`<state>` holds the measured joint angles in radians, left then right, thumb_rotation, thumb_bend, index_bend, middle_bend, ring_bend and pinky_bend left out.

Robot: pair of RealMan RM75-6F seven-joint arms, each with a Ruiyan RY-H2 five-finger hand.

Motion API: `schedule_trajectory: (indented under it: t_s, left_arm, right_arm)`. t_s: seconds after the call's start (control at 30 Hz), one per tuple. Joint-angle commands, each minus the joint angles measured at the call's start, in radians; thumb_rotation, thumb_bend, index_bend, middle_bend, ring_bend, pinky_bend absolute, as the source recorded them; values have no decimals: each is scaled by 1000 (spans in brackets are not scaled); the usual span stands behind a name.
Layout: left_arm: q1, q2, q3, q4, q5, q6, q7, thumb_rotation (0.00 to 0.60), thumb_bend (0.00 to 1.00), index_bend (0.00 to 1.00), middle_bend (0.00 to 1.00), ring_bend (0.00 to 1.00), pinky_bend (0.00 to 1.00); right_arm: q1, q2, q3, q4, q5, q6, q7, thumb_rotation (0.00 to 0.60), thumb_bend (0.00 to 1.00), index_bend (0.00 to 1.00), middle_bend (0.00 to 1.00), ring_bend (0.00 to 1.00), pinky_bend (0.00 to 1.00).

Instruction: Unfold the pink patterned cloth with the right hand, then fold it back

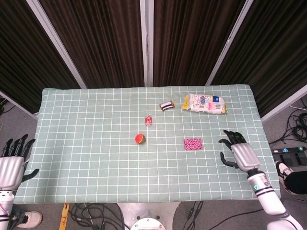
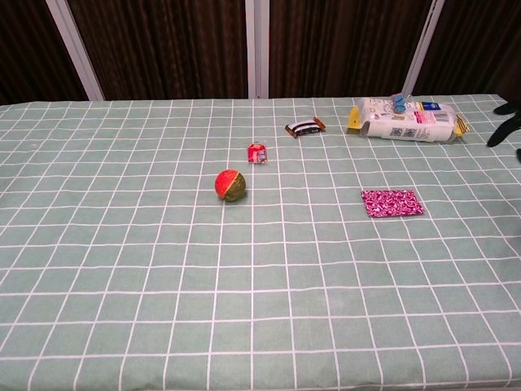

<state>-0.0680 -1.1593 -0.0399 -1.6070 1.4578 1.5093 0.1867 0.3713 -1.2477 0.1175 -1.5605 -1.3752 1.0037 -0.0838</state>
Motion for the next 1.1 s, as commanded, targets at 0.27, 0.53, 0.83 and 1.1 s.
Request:
schedule_trajectory:
  t_s: [0.27,0.53,0.83,1.1]
  left_arm:
    - [-1,9,1,-6,1,-7,-7,600,0,180,146,123,73]
    - [-5,19,-5,-13,3,-7,-2,600,0,180,146,123,73]
    - [-8,21,-6,-21,0,-14,8,600,0,180,146,123,73]
    - [-8,22,-6,-24,-4,-17,12,600,0,180,146,123,73]
  right_arm:
    - [193,-233,35,267,142,-242,-24,195,508,289,2,0,0]
    - [244,-334,24,417,129,-283,17,192,499,289,2,0,0]
    - [271,-377,7,481,117,-303,39,194,498,289,1,0,0]
    - [260,-371,-30,478,92,-295,54,191,499,294,2,0,0]
